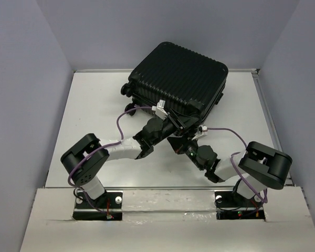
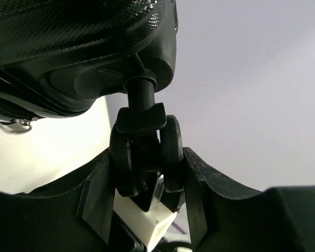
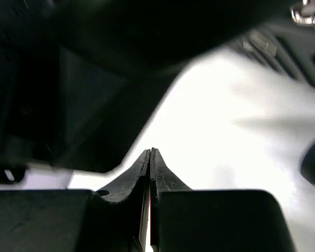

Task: Pack the luggage

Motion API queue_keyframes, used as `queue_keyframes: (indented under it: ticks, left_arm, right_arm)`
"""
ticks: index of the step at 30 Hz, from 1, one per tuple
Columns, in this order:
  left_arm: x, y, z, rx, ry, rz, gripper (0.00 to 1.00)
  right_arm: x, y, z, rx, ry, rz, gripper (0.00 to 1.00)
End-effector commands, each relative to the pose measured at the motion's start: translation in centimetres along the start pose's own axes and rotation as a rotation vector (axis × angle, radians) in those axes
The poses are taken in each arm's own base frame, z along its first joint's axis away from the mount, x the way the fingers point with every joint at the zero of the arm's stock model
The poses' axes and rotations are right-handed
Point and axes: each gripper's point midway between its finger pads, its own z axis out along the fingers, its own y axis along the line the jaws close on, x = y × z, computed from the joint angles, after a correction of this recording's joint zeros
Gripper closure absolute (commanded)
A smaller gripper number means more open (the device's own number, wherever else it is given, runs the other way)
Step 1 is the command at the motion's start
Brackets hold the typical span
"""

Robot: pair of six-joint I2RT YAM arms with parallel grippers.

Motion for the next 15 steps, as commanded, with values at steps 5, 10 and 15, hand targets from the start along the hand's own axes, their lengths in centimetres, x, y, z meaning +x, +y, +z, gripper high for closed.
queue_keyframes:
  ticks: [5, 10, 15]
  left_arm:
    - [1.7, -17.3, -8.9, 0.522, 0.049, 0.177, 0.72]
    - [-0.1, -14.2, -11.1, 0.271, -0.021, 0.372, 0.16]
    - [-3.7, -12.1, -14.9, 0.055, -0.148, 0.543, 0.01]
  right_arm:
    - [-3.3, 2.9, -6.0, -0.212, -0.096, 0.069, 0.76]
    - [0.0, 3.0, -5.7, -0.085, 0.144, -0.050, 0.31]
    - [-0.5, 5.3, -7.7, -0.096, 0.254, -0.162, 0.00]
